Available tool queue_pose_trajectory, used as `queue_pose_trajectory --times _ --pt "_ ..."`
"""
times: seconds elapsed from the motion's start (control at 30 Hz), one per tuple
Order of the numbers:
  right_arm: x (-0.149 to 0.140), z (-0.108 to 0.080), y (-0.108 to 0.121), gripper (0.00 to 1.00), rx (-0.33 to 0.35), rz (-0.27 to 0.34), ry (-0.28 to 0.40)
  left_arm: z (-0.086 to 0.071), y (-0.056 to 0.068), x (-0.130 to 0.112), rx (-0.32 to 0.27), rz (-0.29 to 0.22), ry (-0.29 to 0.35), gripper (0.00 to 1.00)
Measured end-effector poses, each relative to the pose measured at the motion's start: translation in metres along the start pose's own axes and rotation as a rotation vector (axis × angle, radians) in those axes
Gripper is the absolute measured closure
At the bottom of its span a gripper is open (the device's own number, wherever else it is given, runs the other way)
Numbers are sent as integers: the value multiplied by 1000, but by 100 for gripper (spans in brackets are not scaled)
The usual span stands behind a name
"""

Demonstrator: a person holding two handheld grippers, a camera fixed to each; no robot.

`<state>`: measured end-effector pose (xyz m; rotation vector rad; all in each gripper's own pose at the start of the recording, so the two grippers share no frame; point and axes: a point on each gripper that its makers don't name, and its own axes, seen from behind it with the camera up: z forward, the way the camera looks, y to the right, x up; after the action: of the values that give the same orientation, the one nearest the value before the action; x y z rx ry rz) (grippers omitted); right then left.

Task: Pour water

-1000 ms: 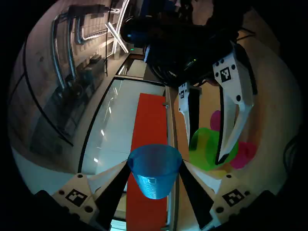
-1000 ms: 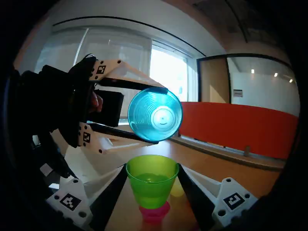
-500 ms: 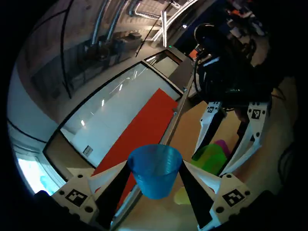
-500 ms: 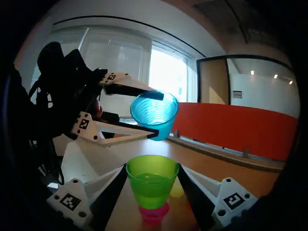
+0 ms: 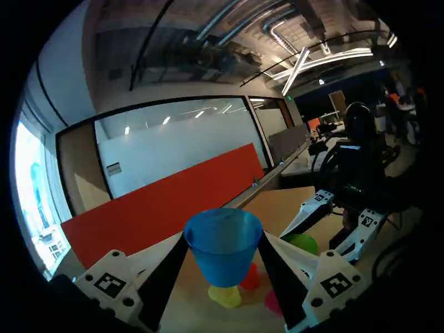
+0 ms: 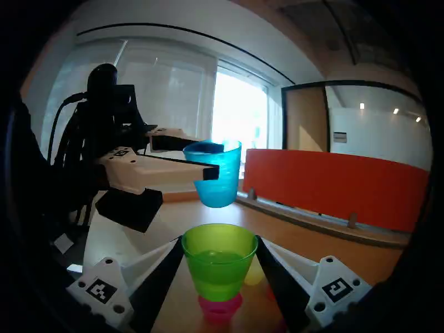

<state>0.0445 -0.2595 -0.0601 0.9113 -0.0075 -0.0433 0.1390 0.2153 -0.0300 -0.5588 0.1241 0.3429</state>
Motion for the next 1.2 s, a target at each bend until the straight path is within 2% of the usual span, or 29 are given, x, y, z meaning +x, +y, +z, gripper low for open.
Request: queue_pose_trajectory --times 0.13,0.27,0.4,0.6,0.87,1.0,1.2 --pt "1 -1 1 6 -6 2 -1 -4 -5 -10 6 -82 -6 15" --pt "2 -1 1 6 -7 3 -4 -7 -6 -24 -7 -151 -39 15" --pt "1 -3 -1 6 -5 0 -15 -10 -4 -32 -25 -198 -58 15" --pt "-3 -9 -4 6 4 -10 -52 -19 -1 -52 -37 -207 -104 15" --pt "-17 -27 -3 6 -6 -34 -121 -33 14 -77 -70 -200 -170 14" --pt "-24 -37 -5 6 -6 -35 -147 -39 24 -87 -91 -211 -195 14" --pt "-34 -52 -8 6 6 -27 -185 -48 31 -106 -97 -227 -231 14"
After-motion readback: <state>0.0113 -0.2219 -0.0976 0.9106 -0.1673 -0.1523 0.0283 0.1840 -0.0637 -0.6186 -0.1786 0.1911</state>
